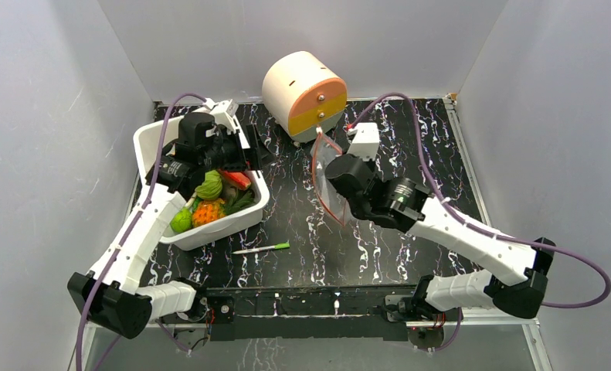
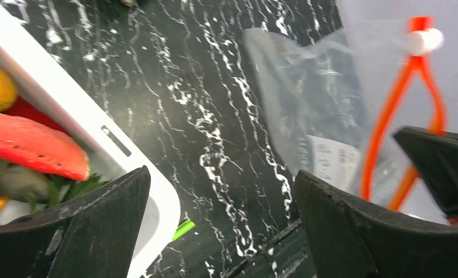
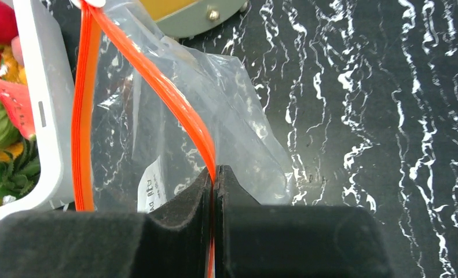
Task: Place the food in the zip-top bag and seal the zipper
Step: Adjust the zipper food storage bag at the center of the board.
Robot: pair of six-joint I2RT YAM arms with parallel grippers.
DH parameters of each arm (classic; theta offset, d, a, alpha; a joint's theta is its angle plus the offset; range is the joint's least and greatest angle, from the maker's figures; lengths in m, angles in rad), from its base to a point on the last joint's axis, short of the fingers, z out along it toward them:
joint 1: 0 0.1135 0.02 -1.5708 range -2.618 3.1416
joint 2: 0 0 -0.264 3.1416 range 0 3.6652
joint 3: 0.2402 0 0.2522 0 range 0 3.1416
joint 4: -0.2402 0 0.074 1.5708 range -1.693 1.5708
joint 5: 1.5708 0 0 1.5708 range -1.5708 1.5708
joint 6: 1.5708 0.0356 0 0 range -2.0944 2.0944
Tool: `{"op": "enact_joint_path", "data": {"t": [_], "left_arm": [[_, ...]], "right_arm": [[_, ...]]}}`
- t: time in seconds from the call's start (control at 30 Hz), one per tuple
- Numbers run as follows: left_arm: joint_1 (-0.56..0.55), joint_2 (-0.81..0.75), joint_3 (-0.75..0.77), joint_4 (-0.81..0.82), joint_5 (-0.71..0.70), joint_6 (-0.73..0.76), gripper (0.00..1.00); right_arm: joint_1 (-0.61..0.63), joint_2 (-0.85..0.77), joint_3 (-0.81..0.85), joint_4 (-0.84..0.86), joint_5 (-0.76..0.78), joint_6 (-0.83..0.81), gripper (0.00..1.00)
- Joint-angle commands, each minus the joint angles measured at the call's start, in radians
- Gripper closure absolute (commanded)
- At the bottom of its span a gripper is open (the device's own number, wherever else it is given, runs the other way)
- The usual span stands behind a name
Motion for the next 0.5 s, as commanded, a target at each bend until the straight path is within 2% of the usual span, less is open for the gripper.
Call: {"op": "enact_joint_path", "data": {"t": [0.0, 0.07, 0.17, 0.27, 0.37, 0.43, 0.47], "left_arm": [[0.004, 0.029, 0.084, -0.127, -0.162, 0.089, 0.03], [0.006, 0.049, 0.110, -0.165, -0.246, 0.115, 0.02], [0.023, 0.066, 0.106, -0.172, -0.332, 0.114, 0.02], [0.087, 0.078, 0.030, -0.147, -0.427, 0.077, 0.10], [0.243, 0.090, -0.067, -0.065, -0.305, -0.025, 0.25], [0.262, 0.103, -0.091, -0.047, -0.330, -0.119, 0.39], [0.264, 0.108, -0.114, -0.033, -0.325, -0.185, 0.49]], "right_arm": [[-0.007, -0.072, 0.121, -0.071, 0.083, -0.011, 1.00], [-0.007, -0.096, 0.117, -0.056, 0.076, -0.032, 1.00], [-0.007, -0.102, 0.020, 0.059, 0.031, -0.085, 1.00], [-0.009, -0.052, -0.037, 0.100, -0.041, -0.066, 1.00], [-0.010, -0.045, -0.108, 0.171, -0.094, -0.066, 1.00], [-0.011, -0.035, -0.114, 0.190, -0.120, -0.076, 1.00], [-0.012, -0.032, -0.114, 0.192, -0.122, -0.081, 1.00]]}}
